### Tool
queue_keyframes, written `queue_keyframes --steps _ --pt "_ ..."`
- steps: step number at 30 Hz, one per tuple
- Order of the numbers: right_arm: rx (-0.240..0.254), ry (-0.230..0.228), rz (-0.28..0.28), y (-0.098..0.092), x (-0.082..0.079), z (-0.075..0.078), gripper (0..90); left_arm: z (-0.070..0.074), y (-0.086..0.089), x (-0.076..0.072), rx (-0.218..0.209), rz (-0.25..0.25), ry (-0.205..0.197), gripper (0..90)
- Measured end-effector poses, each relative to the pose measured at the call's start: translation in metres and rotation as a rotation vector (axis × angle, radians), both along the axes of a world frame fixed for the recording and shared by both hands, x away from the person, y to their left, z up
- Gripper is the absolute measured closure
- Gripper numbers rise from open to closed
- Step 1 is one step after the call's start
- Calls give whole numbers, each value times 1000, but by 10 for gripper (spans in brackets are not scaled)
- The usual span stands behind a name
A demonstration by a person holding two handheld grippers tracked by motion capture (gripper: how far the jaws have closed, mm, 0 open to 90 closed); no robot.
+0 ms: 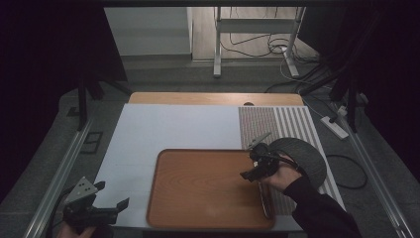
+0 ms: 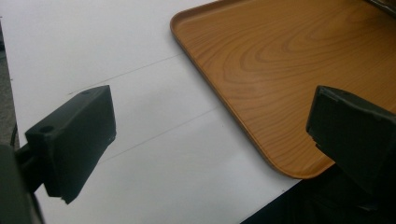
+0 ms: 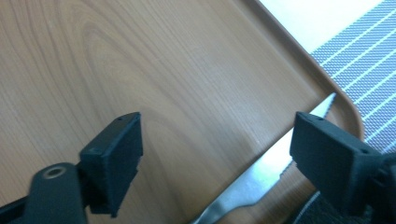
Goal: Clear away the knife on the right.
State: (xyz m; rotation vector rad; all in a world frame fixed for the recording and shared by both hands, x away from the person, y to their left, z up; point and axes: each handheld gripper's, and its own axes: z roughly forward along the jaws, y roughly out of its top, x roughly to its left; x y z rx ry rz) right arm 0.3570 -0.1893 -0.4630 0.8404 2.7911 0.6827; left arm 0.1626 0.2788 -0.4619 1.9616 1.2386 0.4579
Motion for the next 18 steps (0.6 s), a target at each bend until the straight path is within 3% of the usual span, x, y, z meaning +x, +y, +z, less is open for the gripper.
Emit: queue_keyframes --steps 13,18 --pt "59 14 -46 -20 -9 -1 0 0 0 0 3 -2 -2 25" --pt "106 15 -67 -27 -10 -3 0 0 0 0 3 -2 -2 26"
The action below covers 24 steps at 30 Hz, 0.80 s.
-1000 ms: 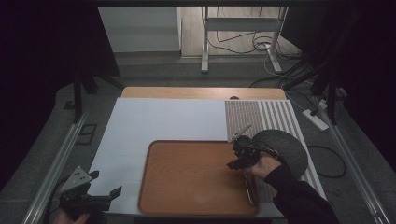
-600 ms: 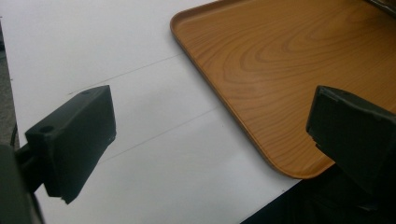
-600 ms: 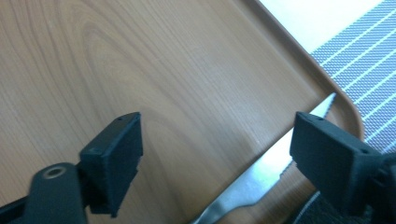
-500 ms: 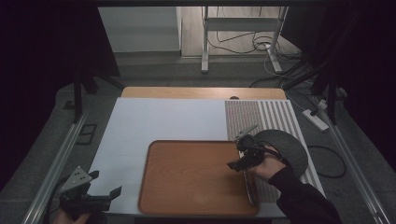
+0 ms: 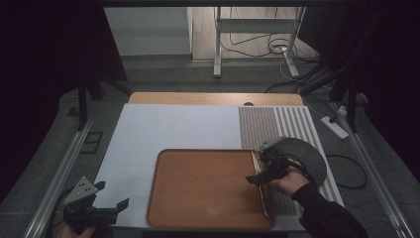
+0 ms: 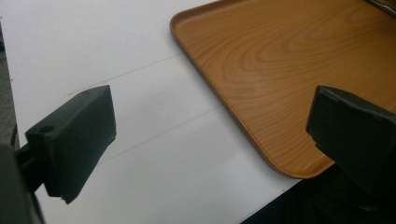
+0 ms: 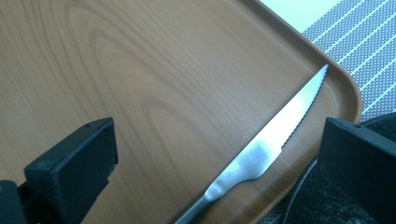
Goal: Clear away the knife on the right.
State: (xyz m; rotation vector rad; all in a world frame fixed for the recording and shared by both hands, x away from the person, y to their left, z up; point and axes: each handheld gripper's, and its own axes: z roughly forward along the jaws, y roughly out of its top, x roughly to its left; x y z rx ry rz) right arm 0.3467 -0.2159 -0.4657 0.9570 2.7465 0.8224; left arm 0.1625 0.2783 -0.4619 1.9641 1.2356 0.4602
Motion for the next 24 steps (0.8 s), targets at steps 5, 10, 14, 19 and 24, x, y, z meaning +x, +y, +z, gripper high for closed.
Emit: queue_keyframes --steps 5,10,14,19,24 --pt "-7 -10 -9 -3 -2 -1 0 0 0 0 -1 0 0 26" --pt "2 -31 -22 -7 -7 1 0 0 0 0 -1 0 0 26" --pt "8 -44 -33 -14 -11 2 0 0 0 0 -1 0 0 26" --pt "7 -78 -44 -21 -17 4 0 0 0 0 -1 0 1 26" --pt "18 -95 -78 -30 -22 8 0 0 0 0 1 0 0 26"
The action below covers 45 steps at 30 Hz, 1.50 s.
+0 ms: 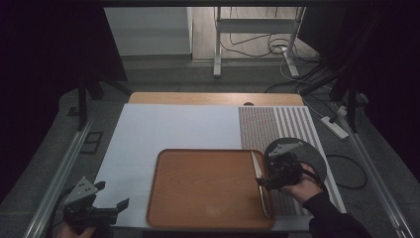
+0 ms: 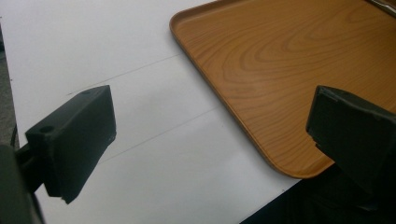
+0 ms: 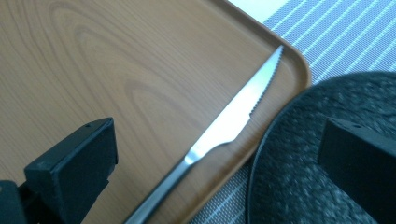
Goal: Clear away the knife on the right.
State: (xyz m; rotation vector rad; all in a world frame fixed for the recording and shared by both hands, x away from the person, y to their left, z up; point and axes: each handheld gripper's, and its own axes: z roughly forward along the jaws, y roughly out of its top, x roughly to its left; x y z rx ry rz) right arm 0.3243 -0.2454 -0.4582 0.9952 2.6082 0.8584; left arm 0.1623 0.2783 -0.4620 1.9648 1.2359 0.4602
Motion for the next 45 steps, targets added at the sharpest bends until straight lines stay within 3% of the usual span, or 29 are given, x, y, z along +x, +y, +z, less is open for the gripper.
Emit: queue_keyframes --steps 29,36,45 --pt "43 -31 -130 -52 -40 8 0 0 1 0 -6 2 4 26" --pt "70 -59 -164 -62 -48 13 0 0 1 0 -5 3 4 26" --pt "67 -78 -190 -70 -57 17 0 0 1 1 -8 5 6 25"
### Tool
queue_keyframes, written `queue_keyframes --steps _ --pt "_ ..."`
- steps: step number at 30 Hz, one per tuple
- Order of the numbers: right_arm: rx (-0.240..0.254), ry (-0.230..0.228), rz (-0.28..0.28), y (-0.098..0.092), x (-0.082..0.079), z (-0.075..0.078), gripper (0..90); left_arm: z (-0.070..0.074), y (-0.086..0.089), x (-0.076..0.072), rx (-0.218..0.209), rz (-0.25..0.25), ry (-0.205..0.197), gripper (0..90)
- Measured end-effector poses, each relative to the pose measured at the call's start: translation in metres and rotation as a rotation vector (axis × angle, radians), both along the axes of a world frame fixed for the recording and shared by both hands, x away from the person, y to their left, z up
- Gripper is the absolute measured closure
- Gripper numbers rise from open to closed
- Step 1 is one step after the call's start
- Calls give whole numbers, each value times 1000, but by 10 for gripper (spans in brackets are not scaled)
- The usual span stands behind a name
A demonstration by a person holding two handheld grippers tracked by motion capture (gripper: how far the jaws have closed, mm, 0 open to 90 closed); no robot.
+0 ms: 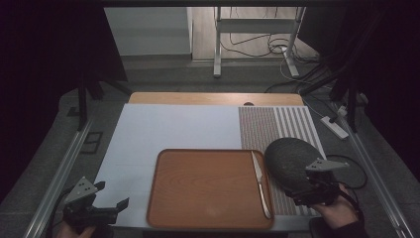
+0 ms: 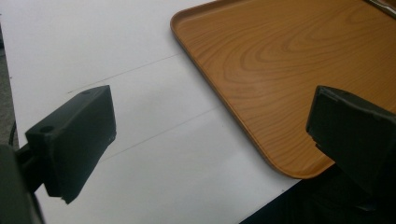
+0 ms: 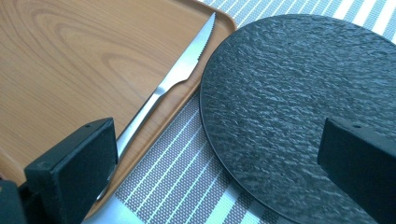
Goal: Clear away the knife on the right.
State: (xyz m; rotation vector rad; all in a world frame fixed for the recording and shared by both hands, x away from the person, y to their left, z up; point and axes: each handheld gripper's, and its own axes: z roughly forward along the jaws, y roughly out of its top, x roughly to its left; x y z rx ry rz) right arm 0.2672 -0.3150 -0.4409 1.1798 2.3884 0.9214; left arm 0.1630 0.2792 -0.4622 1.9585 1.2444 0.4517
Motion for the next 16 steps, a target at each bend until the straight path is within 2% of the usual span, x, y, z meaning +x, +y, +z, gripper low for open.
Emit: queue_keyframes --steps 16 --pt "-20 -15 -23 -8 -12 3 0 0 1 1 -9 4 6 25"
